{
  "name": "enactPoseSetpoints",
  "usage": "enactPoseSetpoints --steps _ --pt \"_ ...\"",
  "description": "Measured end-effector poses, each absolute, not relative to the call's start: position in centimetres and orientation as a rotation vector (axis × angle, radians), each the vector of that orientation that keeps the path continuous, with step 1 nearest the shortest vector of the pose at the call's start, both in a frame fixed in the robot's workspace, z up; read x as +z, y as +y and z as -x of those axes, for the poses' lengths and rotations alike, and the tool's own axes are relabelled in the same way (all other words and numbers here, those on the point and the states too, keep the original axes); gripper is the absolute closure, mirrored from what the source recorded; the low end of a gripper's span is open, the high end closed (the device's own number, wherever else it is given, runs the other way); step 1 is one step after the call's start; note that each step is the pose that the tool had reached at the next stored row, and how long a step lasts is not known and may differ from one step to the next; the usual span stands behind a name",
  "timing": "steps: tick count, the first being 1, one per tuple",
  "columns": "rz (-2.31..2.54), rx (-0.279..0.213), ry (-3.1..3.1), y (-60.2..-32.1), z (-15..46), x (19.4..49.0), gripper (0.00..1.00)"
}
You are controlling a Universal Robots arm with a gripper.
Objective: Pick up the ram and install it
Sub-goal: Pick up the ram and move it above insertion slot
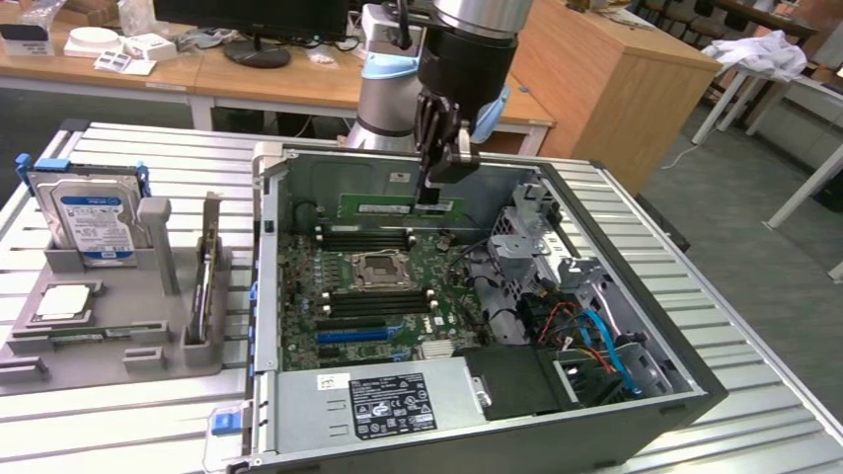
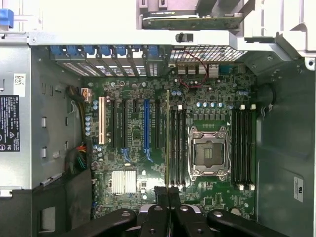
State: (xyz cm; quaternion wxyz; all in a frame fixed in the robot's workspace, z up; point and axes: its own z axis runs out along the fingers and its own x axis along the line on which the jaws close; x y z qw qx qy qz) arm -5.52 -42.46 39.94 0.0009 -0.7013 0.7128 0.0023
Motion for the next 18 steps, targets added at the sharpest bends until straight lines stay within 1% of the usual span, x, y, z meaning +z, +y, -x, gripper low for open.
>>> enactPoseSetpoints --steps 18 --pt "2.202 0.007 2.238 -41.64 5.52 39.94 0.88"
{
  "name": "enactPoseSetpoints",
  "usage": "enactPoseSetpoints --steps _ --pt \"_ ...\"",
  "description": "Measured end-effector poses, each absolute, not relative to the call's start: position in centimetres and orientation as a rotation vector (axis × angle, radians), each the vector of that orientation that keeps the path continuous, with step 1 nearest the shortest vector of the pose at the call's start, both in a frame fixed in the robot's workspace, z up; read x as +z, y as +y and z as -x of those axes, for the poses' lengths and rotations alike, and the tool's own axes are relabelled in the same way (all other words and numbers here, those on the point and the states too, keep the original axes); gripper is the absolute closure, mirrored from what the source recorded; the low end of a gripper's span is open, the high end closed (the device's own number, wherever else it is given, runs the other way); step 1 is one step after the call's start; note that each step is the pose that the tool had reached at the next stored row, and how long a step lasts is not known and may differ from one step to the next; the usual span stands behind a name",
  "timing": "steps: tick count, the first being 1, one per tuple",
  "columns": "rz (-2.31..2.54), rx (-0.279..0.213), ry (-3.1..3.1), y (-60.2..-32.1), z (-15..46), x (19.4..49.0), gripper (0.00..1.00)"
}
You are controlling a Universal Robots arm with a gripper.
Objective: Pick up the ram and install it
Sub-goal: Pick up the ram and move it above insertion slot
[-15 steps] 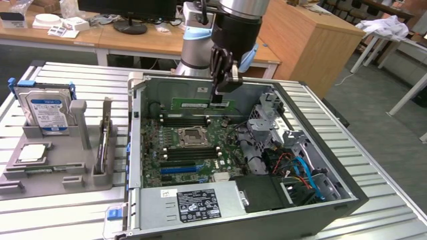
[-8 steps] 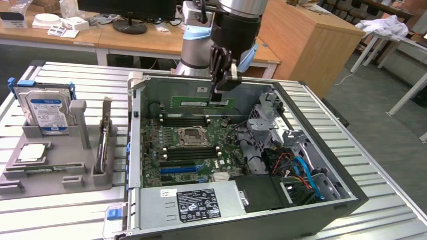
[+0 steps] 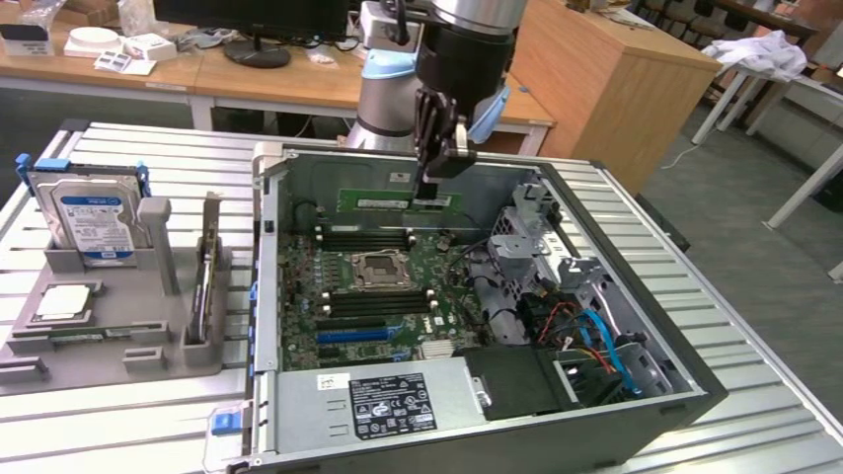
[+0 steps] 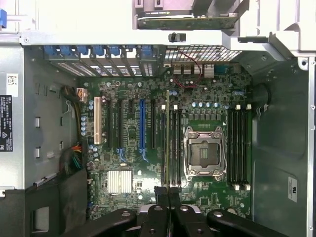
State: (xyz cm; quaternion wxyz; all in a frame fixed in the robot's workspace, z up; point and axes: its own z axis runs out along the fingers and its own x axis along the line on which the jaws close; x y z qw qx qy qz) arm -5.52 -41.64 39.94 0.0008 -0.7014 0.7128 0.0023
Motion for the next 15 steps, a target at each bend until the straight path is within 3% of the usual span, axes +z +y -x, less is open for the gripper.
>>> enactPoseSetpoints --steps 15 --pt "2.202 0.007 2.238 -41.10 5.52 39.94 0.88"
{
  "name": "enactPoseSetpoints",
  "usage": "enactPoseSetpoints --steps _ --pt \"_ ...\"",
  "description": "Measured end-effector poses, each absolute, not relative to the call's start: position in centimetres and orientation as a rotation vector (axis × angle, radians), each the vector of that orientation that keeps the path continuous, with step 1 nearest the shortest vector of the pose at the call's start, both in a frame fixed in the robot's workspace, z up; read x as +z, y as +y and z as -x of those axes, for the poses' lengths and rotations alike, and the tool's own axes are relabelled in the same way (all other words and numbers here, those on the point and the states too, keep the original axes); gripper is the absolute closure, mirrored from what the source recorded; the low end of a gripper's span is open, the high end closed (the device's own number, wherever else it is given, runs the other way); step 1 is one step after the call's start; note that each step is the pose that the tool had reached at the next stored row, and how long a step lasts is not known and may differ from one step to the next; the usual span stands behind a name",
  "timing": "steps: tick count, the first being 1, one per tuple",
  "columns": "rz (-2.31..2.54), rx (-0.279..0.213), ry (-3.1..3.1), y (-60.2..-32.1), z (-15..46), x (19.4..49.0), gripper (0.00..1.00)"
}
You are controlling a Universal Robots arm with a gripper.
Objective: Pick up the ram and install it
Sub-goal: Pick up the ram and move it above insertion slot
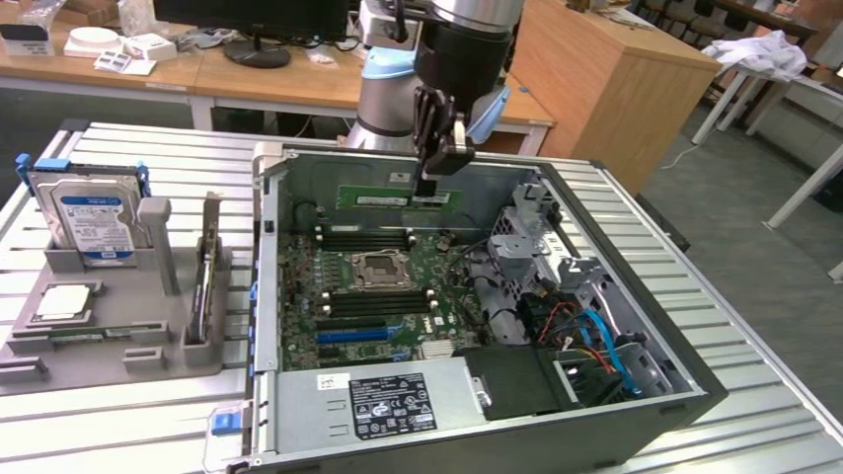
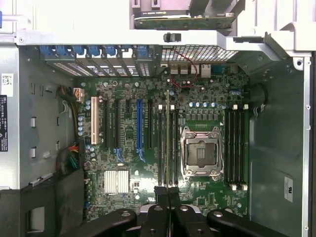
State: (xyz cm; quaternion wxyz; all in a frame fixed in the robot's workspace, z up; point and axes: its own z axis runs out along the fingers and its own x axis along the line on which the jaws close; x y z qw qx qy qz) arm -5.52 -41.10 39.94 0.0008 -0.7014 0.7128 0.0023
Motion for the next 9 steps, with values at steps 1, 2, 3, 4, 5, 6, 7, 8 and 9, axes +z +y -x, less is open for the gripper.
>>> enactPoseSetpoints --steps 1,2,3,4,5,6,7,8,9 --pt "2.202 0.007 2.238 -41.07 5.52 39.94 0.88" --pt "2.202 0.007 2.238 -41.04 5.52 39.94 0.88" --pt "2.202 0.007 2.238 -41.01 5.52 39.93 0.88" --pt "2.202 0.007 2.238 -40.97 5.52 39.93 0.88" --pt "2.202 0.007 2.238 -40.94 5.51 39.93 0.88" --pt "2.202 0.007 2.238 -40.90 5.52 39.93 0.88" --pt "2.202 0.007 2.238 -40.88 5.51 39.94 0.88" --pt "2.202 0.007 2.238 -40.85 5.52 39.94 0.88" --pt "2.202 0.007 2.238 -40.82 5.52 39.93 0.88"
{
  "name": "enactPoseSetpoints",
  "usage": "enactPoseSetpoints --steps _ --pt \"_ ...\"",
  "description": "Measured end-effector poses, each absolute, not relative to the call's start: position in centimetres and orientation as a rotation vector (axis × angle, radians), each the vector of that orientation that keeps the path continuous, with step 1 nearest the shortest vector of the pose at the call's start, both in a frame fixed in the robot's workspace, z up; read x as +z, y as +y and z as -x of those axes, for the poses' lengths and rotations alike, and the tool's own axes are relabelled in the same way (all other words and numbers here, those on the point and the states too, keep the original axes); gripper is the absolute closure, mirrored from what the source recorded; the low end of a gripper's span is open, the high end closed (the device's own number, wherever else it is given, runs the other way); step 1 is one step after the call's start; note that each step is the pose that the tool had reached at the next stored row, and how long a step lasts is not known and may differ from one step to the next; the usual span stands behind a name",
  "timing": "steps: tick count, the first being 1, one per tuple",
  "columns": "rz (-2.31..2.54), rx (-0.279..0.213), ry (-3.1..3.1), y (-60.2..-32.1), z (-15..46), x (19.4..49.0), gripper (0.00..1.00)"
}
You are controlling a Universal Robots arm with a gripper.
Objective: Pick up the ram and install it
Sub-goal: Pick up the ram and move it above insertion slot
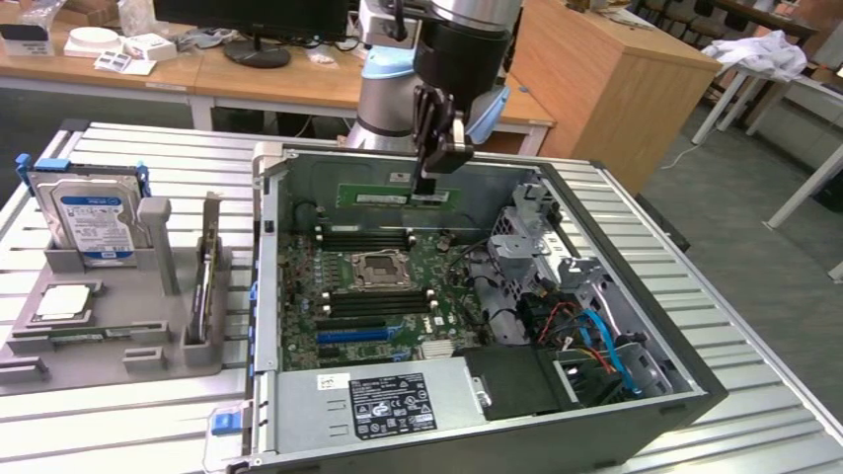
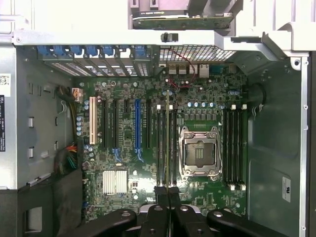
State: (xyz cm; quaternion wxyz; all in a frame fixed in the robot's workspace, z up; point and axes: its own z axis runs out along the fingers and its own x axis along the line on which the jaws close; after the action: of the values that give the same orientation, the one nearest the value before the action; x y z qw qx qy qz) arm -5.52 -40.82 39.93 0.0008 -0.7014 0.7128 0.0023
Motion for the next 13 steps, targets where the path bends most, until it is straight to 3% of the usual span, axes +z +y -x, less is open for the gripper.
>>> enactPoseSetpoints --steps 13 --pt "2.202 0.007 2.238 -40.46 5.51 39.93 0.88"
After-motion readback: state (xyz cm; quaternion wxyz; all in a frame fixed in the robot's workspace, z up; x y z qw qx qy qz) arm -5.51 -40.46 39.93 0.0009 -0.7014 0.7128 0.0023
